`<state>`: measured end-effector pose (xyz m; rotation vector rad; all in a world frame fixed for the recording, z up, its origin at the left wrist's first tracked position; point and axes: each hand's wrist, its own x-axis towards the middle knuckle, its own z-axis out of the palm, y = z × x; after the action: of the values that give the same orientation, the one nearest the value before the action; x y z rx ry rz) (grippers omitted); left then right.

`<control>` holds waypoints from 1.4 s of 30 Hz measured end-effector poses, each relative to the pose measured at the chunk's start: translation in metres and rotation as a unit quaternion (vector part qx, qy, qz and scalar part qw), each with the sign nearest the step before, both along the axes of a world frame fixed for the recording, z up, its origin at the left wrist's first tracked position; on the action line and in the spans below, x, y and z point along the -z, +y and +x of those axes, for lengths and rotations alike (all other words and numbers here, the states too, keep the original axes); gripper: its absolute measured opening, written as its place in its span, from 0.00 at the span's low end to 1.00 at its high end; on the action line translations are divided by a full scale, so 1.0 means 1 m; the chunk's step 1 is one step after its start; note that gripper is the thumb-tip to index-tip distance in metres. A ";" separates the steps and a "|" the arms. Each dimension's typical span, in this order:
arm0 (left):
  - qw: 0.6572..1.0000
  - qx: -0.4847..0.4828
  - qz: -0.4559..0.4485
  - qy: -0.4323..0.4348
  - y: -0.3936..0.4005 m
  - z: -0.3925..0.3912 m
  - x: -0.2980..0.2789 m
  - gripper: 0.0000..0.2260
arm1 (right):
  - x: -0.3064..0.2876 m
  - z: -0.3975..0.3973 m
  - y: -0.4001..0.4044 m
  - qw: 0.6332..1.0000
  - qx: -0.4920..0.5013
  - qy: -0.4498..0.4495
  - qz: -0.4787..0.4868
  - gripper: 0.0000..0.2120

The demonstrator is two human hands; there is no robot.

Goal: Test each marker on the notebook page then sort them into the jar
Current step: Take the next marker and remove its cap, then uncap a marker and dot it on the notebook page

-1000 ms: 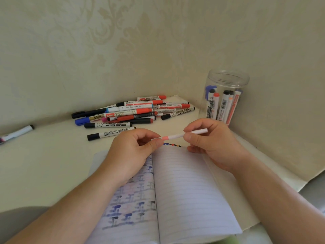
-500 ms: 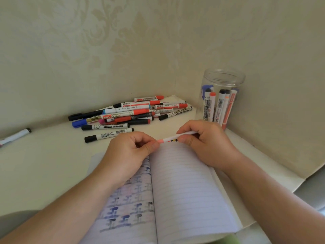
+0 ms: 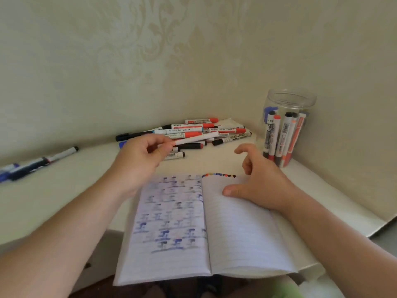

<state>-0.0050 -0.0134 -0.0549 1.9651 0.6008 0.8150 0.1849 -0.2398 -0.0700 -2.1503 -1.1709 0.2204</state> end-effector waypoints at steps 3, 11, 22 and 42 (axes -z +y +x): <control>0.988 -0.126 0.088 0.008 0.058 -0.065 -0.005 0.07 | 0.001 -0.005 0.005 0.997 -0.016 -0.039 -0.066 0.39; 0.864 -0.340 0.234 0.289 0.153 -0.208 0.022 0.07 | 0.005 0.001 0.008 0.998 -0.038 -0.027 -0.034 0.32; 0.924 -0.165 0.235 0.251 0.101 -0.088 0.013 0.10 | 0.008 0.005 0.007 0.999 -0.040 -0.021 -0.002 0.29; 0.923 0.237 0.232 0.195 -0.072 0.029 -0.020 0.03 | 0.017 0.004 0.004 0.985 -0.122 0.003 0.122 0.28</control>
<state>0.0240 -0.0856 -0.0353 2.5973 0.1277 0.2701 0.1889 -0.2357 -0.0867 -1.7931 -1.3823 0.1796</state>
